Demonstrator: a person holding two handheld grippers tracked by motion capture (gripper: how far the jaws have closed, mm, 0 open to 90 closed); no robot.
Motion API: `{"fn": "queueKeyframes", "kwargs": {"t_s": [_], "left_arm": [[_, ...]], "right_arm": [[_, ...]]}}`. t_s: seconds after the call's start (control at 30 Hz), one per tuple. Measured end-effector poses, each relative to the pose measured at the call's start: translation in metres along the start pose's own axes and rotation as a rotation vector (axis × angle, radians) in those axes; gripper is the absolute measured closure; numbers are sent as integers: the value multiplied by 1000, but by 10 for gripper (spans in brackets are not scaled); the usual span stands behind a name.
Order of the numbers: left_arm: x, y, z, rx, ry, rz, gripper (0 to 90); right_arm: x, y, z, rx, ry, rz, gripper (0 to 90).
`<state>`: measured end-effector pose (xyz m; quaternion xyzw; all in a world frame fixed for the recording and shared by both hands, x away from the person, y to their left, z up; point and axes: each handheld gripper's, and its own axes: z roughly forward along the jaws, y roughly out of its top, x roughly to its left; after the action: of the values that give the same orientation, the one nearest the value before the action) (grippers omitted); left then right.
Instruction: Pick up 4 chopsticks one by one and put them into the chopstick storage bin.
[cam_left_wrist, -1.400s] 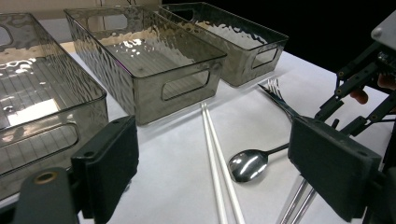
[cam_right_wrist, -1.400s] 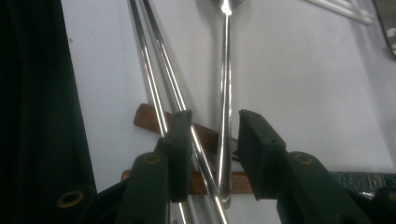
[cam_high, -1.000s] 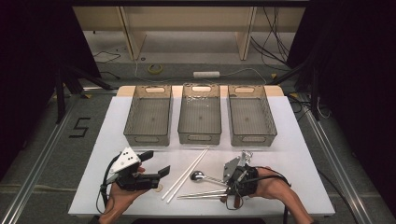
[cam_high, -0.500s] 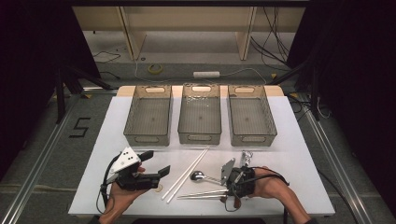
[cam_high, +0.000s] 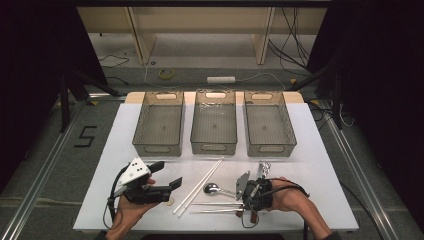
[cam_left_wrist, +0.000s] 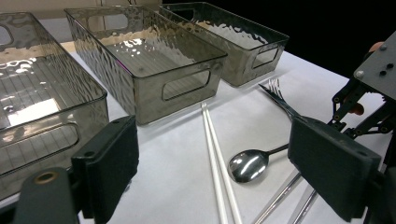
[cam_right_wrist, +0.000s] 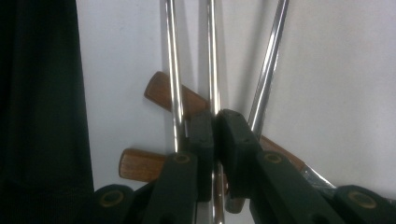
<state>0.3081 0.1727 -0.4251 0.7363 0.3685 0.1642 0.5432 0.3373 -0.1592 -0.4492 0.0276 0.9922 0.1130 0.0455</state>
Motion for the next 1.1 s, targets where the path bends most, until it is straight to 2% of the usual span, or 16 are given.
{"fn": "queueKeyframes", "kwargs": {"t_s": [0.2,0.37,0.6,0.8,0.87,0.93,0.97,1.1], "left_arm": [[0,0,0,1,0,1,160],[-1,0,0,2,-3,0,160],[-3,-1,5,36,-29,12,160],[-11,-2,17,111,-96,46,162],[-17,-1,24,147,-122,70,162],[-21,-1,31,178,-151,77,164],[-24,0,36,204,-164,96,164],[-37,1,49,266,-167,175,164]], "right_arm": [[1,0,-1,11,4,-15,849],[0,-1,-1,-1,-2,-25,854],[0,-1,-10,-13,-16,-38,857],[0,-3,-18,-20,-19,-25,857],[0,-3,-22,-32,-26,-30,857],[0,-3,-28,-49,-38,-31,857],[0,-3,-29,-55,-43,-31,857],[1,0,-38,-84,-56,-38,857]]}}
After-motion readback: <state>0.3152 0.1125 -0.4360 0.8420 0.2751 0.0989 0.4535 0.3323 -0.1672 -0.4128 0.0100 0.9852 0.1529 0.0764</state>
